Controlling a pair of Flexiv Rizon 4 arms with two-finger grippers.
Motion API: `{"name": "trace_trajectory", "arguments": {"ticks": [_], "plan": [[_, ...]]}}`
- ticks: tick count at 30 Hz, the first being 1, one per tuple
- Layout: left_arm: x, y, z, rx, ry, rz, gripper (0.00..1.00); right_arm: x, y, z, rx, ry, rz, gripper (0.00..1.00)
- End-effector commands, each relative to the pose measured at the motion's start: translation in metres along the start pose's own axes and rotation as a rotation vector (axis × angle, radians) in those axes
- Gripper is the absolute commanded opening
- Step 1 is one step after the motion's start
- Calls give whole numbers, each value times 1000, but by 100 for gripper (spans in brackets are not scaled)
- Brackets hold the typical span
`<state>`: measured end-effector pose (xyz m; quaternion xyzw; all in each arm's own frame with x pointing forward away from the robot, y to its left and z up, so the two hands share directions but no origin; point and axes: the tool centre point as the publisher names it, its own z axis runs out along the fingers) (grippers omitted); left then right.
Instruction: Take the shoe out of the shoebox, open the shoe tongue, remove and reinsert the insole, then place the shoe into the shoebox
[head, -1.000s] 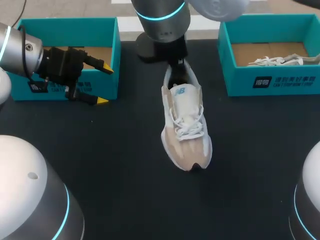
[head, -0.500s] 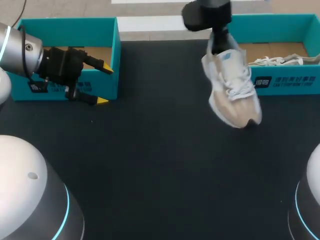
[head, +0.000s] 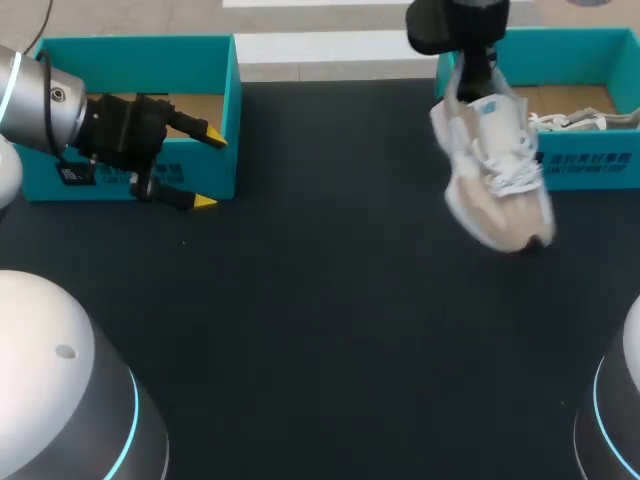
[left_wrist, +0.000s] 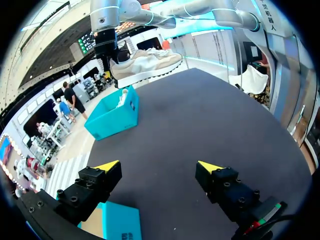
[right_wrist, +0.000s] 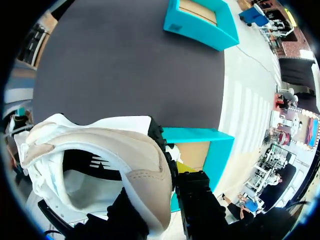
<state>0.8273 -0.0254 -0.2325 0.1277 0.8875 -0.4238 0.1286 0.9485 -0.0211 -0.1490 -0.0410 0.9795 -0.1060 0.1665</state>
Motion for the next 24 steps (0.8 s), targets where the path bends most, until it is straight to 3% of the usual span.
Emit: {"name": "trace_trajectory", "arguments": {"ticks": [1, 8, 11, 24], "plan": [[0, 0, 1, -1, 1, 1, 100, -27, -39, 10, -30, 16, -32, 0], [0, 0, 1, -1, 1, 1, 100, -61, -96, 35, -24, 42, -106, 0], [0, 0, 1, -1, 1, 1, 100, -73, -120, 54, 37, 97, -91, 0], [0, 0, 1, -1, 1, 1, 100, -73, -120, 54, 37, 97, -91, 0]]}}
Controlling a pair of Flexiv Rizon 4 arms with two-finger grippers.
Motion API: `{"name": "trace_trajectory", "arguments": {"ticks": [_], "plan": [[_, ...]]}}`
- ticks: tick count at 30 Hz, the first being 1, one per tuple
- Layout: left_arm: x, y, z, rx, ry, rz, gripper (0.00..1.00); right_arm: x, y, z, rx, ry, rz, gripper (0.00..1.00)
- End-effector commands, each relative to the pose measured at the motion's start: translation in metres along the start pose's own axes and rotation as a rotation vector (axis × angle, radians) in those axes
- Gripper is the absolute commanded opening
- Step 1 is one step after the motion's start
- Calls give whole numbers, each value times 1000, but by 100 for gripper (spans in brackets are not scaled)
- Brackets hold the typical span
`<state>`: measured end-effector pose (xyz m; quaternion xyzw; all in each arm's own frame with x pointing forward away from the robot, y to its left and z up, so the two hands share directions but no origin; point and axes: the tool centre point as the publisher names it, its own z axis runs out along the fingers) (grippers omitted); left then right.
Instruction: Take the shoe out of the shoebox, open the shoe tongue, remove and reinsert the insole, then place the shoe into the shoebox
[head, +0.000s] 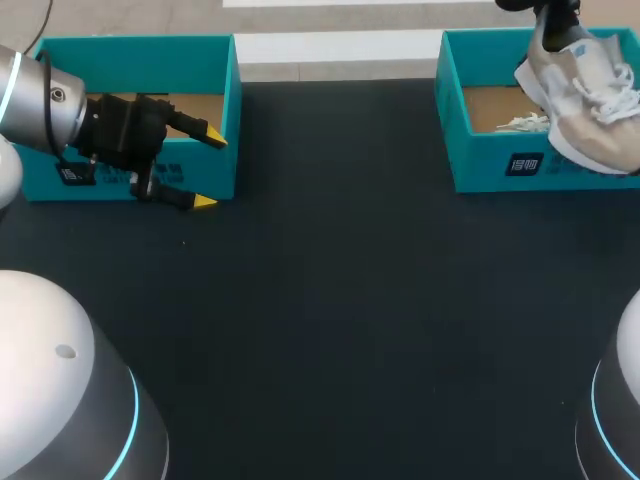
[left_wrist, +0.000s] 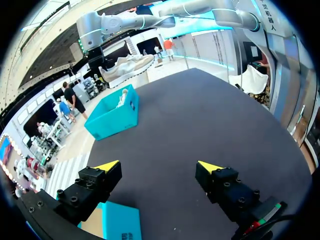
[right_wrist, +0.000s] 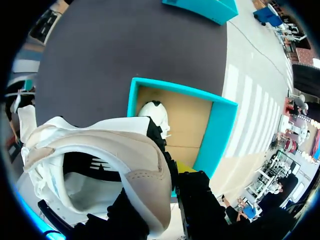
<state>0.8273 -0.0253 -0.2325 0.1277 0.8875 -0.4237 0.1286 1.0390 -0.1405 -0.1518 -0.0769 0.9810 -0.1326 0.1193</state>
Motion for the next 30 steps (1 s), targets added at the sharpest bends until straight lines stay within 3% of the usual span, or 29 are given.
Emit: {"name": "trace_trajectory", "arguments": {"ticks": [1, 4, 7, 11, 19, 30], "plan": [[0, 0, 1, -1, 1, 1, 100, -2, -1, -2, 0, 9, -2, 0], [0, 0, 1, -1, 1, 1, 100, -6, -5, 2, -11, -4, 23, 0], [0, 0, 1, -1, 1, 1, 100, -19, -27, 17, -38, -29, 91, 0], [0, 0, 1, -1, 1, 1, 100, -39, -57, 38, -13, -21, 120, 0], [0, 0, 1, -1, 1, 1, 100, -68, -104, 63, -13, -3, 110, 0], [0, 0, 1, -1, 1, 1, 100, -89, -141, 84, 26, 36, 102, 0]]}}
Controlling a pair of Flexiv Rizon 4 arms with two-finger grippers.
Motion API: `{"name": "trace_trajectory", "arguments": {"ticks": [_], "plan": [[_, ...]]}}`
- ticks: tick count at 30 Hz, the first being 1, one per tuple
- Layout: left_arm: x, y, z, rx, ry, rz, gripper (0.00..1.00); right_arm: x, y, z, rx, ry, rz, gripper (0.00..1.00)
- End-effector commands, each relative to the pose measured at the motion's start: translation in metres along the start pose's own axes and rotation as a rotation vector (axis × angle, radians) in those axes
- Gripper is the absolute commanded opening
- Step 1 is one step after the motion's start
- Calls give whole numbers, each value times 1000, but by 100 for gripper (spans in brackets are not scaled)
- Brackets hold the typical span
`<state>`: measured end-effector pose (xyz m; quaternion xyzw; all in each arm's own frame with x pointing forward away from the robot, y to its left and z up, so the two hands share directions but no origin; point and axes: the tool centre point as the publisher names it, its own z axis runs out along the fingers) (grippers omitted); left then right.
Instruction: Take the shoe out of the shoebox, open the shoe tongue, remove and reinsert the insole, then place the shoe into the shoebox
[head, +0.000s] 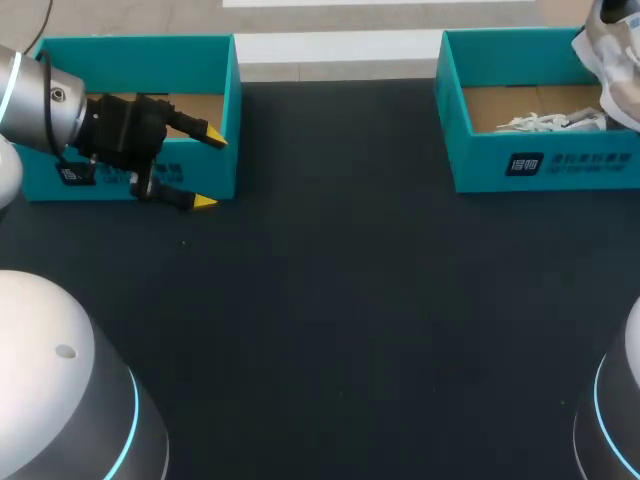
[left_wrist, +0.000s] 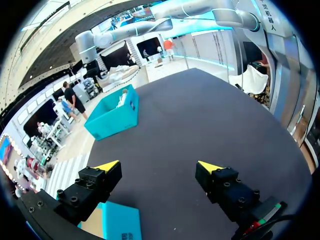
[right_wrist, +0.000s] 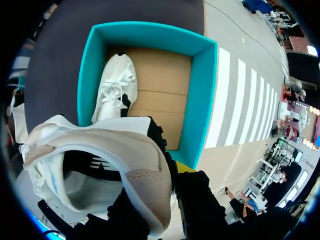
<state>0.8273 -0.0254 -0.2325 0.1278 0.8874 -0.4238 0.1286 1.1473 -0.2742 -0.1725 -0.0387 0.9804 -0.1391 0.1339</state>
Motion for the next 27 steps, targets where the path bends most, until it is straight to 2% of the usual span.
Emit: {"name": "trace_trajectory", "arguments": {"ticks": [1, 5, 7, 8, 9, 10, 11, 12, 13, 14, 17, 18, 19, 20, 21, 27], "plan": [[0, 0, 0, -1, 1, 0, 100, -14, -6, 6, 10, 51, 36, 0], [0, 0, 0, -1, 1, 0, 100, -7, -16, 4, 104, 51, 311, 0], [0, 0, 0, -1, 1, 0, 100, 0, -20, 1, 96, 38, 485, 0], [0, 0, 0, -1, 1, 0, 100, 3, -21, 0, 142, 47, 581, 0], [0, 0, 0, -1, 1, 0, 100, 5, -21, -2, 130, 23, 628, 0], [0, 0, 0, -1, 1, 0, 100, 8, -21, -3, 166, 41, 715, 0], [0, 0, 0, -1, 1, 0, 100, 10, -22, -4, 162, 28, 796, 0], [0, 0, 0, -1, 1, 0, 100, 10, -23, -5, 166, 17, 846, 0], [0, 0, 0, -1, 1, 0, 100, 11, -24, -4, 202, 36, 912, 0], [0, 0, 0, -1, 1, 0, 100, 11, -26, -5, 173, 8, 971, 0], [0, 0, 0, -1, 1, 0, 100, 9, -31, -9, 202, -25, 1118, 0], [0, 0, 0, -1, 1, 0, 100, 9, -33, -9, 238, -15, 1156, 0], [0, 0, 0, -1, 1, 0, 100, 10, -36, -9, 222, -26, 1214, 0], [0, 0, 0, -1, 1, 0, 100, 13, -40, -8, 277, 53, 1284, 0], [0, 0, 0, -1, 1, 0, 100, 15, -44, -7, 224, 42, 1352, 0], [0, 0, 0, -1, 1, 0, 100, 15, -44, -7, 224, 42, 1352, 0]]}}
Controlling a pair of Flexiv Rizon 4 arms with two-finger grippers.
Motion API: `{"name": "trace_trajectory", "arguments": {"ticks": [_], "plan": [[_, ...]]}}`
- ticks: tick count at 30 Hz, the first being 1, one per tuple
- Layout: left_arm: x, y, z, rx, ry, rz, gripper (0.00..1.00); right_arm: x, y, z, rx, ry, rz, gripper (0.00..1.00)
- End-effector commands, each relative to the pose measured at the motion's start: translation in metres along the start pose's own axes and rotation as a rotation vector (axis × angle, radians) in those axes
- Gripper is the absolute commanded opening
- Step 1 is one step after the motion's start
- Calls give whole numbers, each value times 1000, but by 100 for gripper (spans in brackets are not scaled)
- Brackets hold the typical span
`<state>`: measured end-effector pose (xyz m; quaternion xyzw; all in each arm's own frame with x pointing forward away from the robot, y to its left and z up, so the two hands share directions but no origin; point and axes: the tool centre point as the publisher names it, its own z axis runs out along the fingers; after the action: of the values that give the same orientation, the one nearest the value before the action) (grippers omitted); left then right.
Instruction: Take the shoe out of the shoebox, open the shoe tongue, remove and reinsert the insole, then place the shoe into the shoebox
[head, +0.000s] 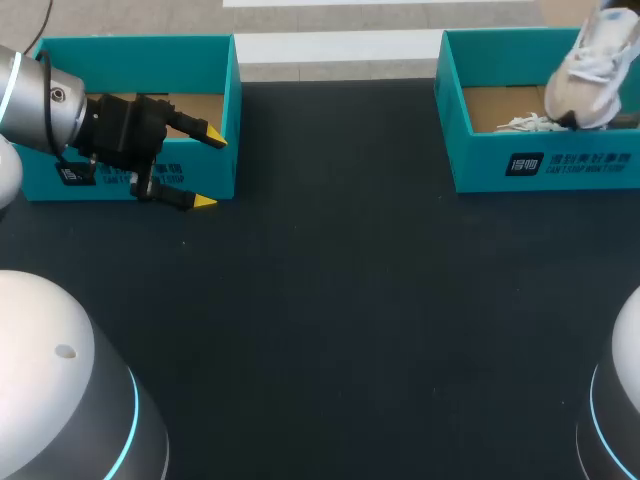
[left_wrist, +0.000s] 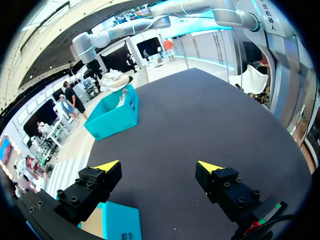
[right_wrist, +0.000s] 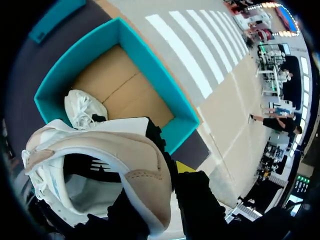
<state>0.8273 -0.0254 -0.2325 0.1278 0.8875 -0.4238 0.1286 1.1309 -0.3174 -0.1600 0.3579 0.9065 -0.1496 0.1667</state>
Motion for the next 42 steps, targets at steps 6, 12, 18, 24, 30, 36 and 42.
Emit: {"name": "trace_trajectory", "arguments": {"ticks": [6, 12, 18, 24, 30, 36, 42], "plan": [[0, 0, 1, -1, 1, 0, 100, -1, 2, -2, 73, 28, 551, 0], [0, 0, 1, -1, 1, 0, 100, -1, 2, -2, 73, 28, 551, 0], [0, 0, 1, -1, 1, 0, 100, -1, 2, -2, 73, 28, 551, 0], [0, 0, 1, -1, 1, 0, 100, -1, 2, -2, 73, 28, 551, 0], [0, 0, 1, -1, 1, 0, 100, 1, 5, 3, 93, 71, 676, 0], [0, 0, 1, -1, 1, 0, 100, 3, 2, 7, 127, 99, 860, 0], [0, 0, 1, -1, 1, 0, 100, 4, 3, 16, 122, 66, 939, 0]]}}
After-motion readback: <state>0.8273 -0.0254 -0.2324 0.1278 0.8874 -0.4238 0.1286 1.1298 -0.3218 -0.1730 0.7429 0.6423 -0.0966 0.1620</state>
